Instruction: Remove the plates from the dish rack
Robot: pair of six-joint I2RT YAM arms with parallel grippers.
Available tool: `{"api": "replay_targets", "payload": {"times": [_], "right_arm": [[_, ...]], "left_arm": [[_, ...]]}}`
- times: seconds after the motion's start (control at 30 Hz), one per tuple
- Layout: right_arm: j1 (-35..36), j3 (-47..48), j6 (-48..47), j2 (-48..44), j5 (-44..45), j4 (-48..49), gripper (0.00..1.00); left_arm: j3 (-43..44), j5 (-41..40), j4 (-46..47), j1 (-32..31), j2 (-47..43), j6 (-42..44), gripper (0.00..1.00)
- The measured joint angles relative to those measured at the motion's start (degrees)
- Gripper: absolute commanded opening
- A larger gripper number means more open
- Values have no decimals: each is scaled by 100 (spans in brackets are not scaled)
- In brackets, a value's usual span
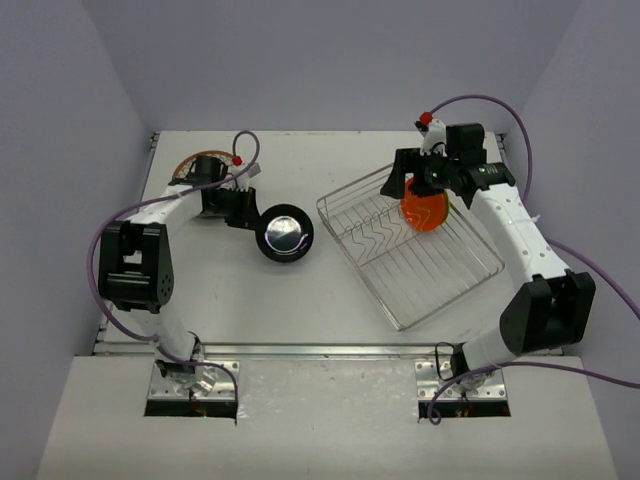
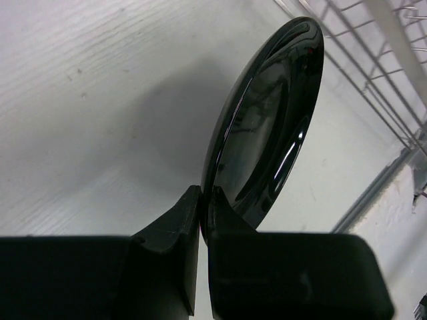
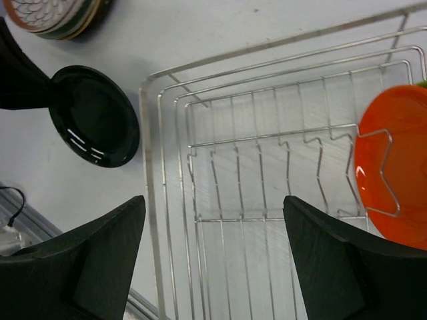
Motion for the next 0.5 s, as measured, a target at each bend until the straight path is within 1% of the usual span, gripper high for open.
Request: {"api": "replay_targets", "payload": {"times": [0.1,0.13,0.23,0.33,0.4,0.5], "right_arm": [[-236,0,-89,113,172,-116,83],[-296,0,-128,123,227,-132,82],[-386,0,-213,131,348,-162,78],[-446,0,-322,199,410,-163,74],[-488,2,-379,301,485,-163,73],[-569,2,-449,467,583,-173,72]], "left_arm": [[-112,-261,57,8,285,0,0],[-134,-357,73,8,362,0,1],[-179,-575,95,8,485,1,10],[-179,-738,188,8,546,-27,14],[-181,-823,257,8,611,-34,22],[-181,-960,330,8,737,-78,32]]}}
